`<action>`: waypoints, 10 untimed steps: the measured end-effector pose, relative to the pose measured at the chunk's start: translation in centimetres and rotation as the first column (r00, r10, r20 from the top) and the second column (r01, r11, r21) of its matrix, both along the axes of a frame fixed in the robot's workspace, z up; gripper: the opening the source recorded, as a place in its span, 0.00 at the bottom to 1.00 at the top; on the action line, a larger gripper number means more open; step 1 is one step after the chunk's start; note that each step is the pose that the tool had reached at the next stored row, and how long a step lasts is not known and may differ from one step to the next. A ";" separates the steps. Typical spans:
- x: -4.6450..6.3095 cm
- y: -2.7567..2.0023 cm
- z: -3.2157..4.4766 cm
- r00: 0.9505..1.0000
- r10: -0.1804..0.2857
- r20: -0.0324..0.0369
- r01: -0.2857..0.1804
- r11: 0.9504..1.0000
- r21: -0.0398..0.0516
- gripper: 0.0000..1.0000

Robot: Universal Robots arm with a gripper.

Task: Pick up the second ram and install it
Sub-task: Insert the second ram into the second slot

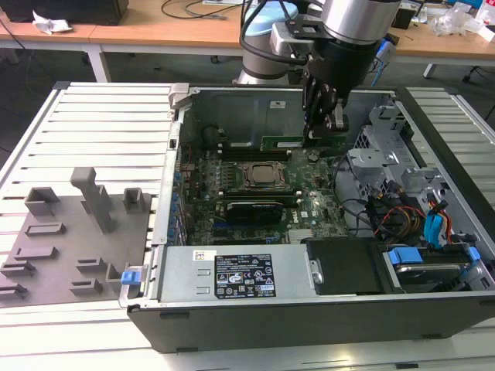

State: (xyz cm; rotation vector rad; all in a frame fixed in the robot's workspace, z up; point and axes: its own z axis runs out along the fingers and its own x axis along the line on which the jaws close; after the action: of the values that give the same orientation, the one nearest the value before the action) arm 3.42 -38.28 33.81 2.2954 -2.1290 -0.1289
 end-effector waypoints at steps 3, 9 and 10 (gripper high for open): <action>0.0 0.00 -0.72 1.000 0.000 0.000 0.000 1.000 0.000 0.14; -0.2 0.00 -1.64 1.000 0.000 0.000 0.000 1.000 0.000 0.14; -0.3 0.00 -1.81 1.000 0.000 0.000 0.000 1.000 0.000 0.14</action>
State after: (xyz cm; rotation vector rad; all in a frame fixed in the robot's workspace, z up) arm 3.16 -38.28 32.01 2.2954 -2.1290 -0.1289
